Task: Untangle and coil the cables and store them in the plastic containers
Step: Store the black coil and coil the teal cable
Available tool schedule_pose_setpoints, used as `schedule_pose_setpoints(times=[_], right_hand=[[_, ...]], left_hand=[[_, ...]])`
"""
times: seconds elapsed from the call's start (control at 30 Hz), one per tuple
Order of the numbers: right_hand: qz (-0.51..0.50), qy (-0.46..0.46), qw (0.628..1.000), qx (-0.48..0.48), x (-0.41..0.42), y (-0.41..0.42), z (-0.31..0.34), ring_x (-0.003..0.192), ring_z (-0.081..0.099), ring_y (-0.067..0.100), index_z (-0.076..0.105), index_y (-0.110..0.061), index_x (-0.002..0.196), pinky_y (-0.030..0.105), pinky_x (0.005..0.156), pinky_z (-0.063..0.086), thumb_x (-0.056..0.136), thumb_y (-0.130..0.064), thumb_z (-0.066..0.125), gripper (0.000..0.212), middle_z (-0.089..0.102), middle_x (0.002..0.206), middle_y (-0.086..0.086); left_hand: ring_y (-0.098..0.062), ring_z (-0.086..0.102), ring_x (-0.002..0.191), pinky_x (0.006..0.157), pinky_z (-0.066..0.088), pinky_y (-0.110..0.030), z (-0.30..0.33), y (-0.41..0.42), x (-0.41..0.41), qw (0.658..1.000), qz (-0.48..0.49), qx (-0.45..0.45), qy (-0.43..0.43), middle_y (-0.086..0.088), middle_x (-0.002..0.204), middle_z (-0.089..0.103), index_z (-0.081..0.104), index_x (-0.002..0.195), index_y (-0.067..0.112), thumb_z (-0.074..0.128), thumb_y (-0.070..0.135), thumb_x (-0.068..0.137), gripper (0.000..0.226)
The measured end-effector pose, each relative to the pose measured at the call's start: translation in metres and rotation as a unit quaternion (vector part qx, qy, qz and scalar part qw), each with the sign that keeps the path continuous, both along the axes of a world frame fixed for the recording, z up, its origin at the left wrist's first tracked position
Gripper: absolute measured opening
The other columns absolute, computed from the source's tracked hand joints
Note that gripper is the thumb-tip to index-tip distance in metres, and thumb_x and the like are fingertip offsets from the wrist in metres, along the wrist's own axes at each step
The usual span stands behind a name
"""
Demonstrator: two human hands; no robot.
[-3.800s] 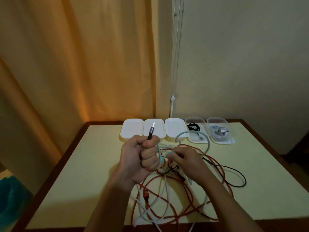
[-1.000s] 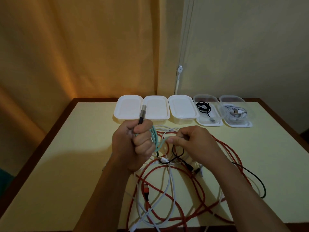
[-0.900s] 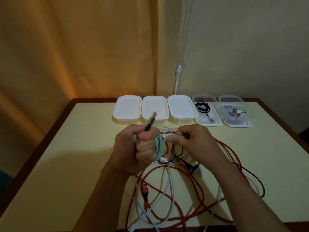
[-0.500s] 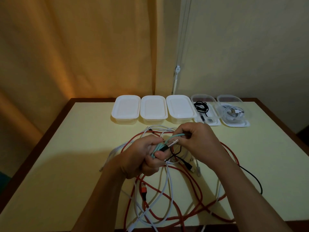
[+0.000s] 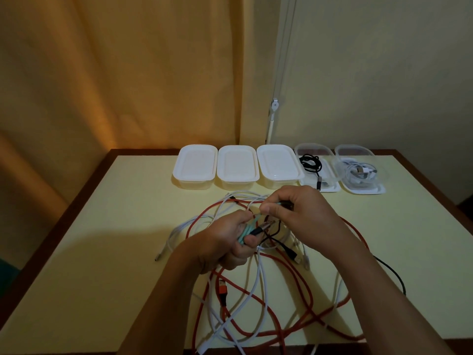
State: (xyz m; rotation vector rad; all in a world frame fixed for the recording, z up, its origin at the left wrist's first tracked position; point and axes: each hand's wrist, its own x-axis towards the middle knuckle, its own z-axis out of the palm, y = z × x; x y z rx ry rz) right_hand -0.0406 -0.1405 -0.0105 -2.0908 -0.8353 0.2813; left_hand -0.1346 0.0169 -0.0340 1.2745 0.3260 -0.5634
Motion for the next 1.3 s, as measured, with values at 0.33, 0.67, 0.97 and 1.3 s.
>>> schedule_pose_setpoints(times=[0.33, 0.67, 0.97, 1.3], right_hand=[[0.023, -0.007, 0.999, 0.032, -0.029, 0.017, -0.001, 0.060, 0.060, 0.001, 0.079, -0.024, 0.082, 0.013, 0.056, 0.045, 0.092, -0.021, 0.070, 0.013, 0.071, 0.069, -0.010], [-0.032, 0.140, 0.983, 0.118, -0.020, 0.015, -0.014, 0.097, 0.069, 0.007, 0.066, -0.033, 0.106, 0.044, 0.090, 0.058, 0.092, -0.058, 0.054, 0.032, 0.072, 0.103, -0.009], [0.079, 0.237, 0.961, 0.120, -0.023, 0.014, -0.003, 0.090, 0.075, 0.019, 0.075, -0.014, 0.110, 0.035, 0.084, 0.060, 0.096, -0.044, 0.049, 0.042, 0.078, 0.095, 0.008], [0.046, 0.237, 0.960, 0.141, -0.016, 0.011, -0.008, 0.081, 0.069, 0.046, 0.079, -0.015, 0.093, 0.057, 0.080, 0.058, 0.085, -0.053, 0.065, 0.041, 0.073, 0.078, 0.020]], left_hand=[[-0.005, 0.023, 0.035, 0.035, 0.022, -0.016, -0.009, 0.009, 0.009, 0.984, 0.164, 0.060, -0.036, 0.006, 0.046, 0.030, 0.047, 0.088, 0.012, 0.030, 0.044, 0.104, 0.039], [-0.005, 0.022, 0.051, 0.045, 0.020, -0.017, -0.006, 0.003, 0.001, 0.965, 0.115, -0.057, -0.230, 0.003, 0.063, 0.026, 0.059, 0.072, 0.021, 0.043, 0.029, 0.094, 0.029], [-0.015, 0.037, 0.059, 0.063, 0.043, -0.023, 0.006, -0.002, -0.009, 0.961, -0.031, -0.083, -0.261, -0.005, 0.065, 0.026, 0.050, 0.072, 0.020, 0.037, 0.018, 0.099, 0.030], [-0.035, 0.069, 0.101, 0.090, 0.053, -0.034, 0.006, 0.002, -0.011, 0.965, 0.017, -0.027, -0.259, -0.029, 0.099, 0.071, 0.067, 0.080, -0.009, 0.049, 0.019, 0.098, 0.038]])
